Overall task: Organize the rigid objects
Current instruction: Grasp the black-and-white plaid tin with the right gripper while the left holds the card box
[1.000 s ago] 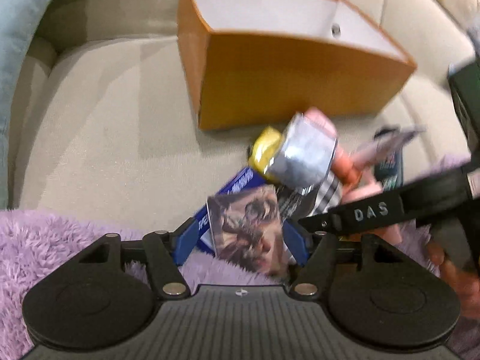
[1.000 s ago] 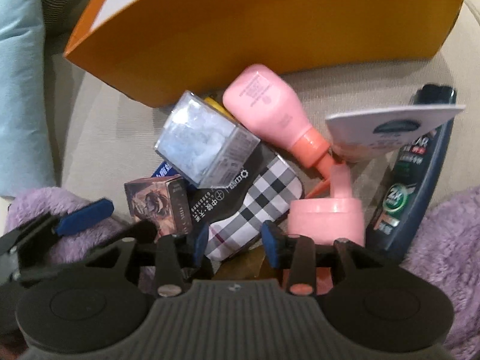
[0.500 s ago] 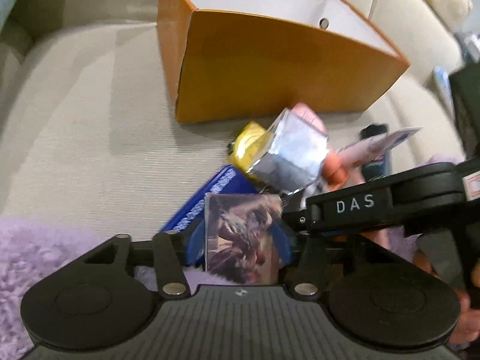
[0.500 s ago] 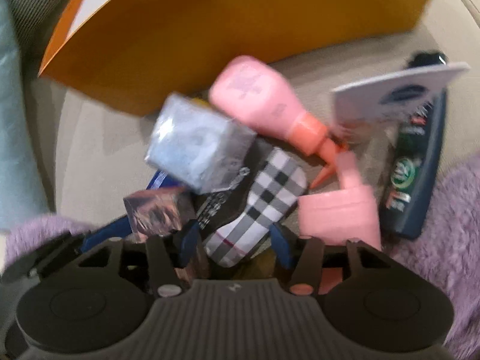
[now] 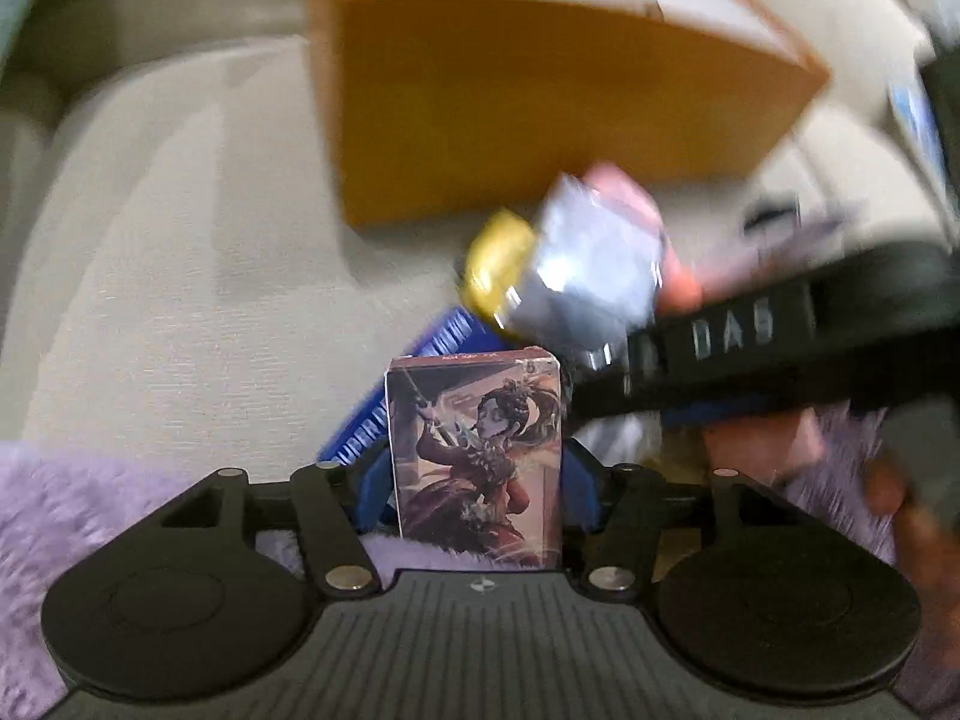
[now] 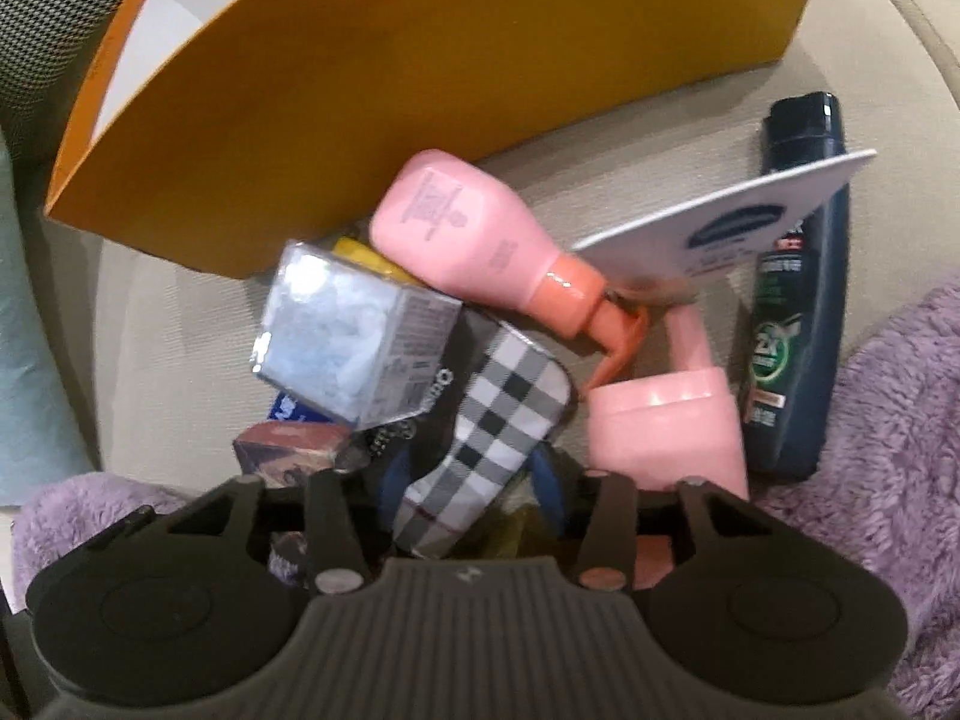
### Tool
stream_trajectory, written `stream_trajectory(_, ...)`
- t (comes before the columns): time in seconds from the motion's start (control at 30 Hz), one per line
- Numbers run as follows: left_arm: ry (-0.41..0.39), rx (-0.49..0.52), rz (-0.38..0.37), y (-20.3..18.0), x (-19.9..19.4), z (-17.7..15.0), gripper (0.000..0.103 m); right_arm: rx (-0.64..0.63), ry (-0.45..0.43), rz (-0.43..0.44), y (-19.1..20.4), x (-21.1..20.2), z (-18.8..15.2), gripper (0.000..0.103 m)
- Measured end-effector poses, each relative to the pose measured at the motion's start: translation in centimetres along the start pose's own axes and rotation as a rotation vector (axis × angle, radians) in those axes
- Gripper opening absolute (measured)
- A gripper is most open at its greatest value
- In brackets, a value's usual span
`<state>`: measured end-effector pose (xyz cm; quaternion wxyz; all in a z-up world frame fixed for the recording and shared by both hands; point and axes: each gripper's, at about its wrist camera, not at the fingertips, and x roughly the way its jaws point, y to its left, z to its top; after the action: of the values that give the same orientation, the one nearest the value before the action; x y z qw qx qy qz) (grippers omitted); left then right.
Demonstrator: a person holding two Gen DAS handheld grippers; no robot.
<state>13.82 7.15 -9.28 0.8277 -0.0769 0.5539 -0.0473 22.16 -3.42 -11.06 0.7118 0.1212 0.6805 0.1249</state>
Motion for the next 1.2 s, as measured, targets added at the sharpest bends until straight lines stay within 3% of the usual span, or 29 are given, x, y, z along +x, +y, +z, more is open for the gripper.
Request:
stream_trajectory(0.1,-0.061,-0.059,0.011,0.6,-0.9,-0.2,0.066,-0.034,-0.008,-0.016,1.0,0.5,-0.2,0.055)
stream_trajectory(0.17,-0.082,-0.067,0.015,0.7,-1.1,-0.4,0.066,-0.051,-0.032,0.011,1.8,0.8,-0.3,0.071)
stream_trajectory(0.2,-0.087,-0.072,0.014,0.9,-1.4,-0.5,0.066,-0.061,-0.062,0.024,2.1,0.8,-0.5,0.073)
stream_trajectory(0.27,-0.09,-0.077,0.004,0.8,-1.9,-1.8,0.066,-0.078,-0.119,0.052,2.5,0.8,-0.4,0.073)
stream_trajectory(0.33,-0.092,-0.084,0.005,1.3,-1.9,-1.5,0.066,-0.077,-0.121,0.091,2.7,0.8,0.1,0.072)
stream_trajectory(0.47,-0.086,-0.104,0.002,2.2,-2.1,-1.8,0.066,-0.1,-0.146,0.15,2.8,0.4,0.6,0.055)
stream_trajectory(0.6,-0.051,-0.088,0.047,1.8,-1.4,-1.6,0.066,-0.116,-0.108,0.1,2.4,0.8,0.5,0.049)
stream_trajectory(0.7,-0.04,-0.087,0.065,1.6,-1.0,-1.4,0.066,-0.188,-0.124,0.033,3.3,0.8,0.4,0.053)
stream_trajectory(0.73,-0.041,-0.09,0.064,1.6,-1.0,-1.4,0.066,-0.204,-0.131,0.033,3.5,1.1,0.5,0.054)
stream_trajectory(0.83,-0.056,-0.113,0.05,2.0,-1.3,-1.5,0.066,-0.262,-0.121,0.029,4.9,2.1,0.6,0.068)
stream_trajectory(0.9,-0.062,-0.124,0.041,2.2,-1.3,-1.6,0.066,-0.322,-0.125,0.027,5.4,2.7,0.8,0.069)
stream_trajectory(1.07,-0.054,-0.117,0.047,2.1,-1.3,-1.6,0.066,-0.305,-0.113,0.08,6.0,3.3,1.1,0.046)
stream_trajectory(1.2,-0.048,-0.111,0.049,2.0,-1.2,-1.5,0.066,-0.278,-0.143,0.135,5.6,1.0,0.5,0.024)
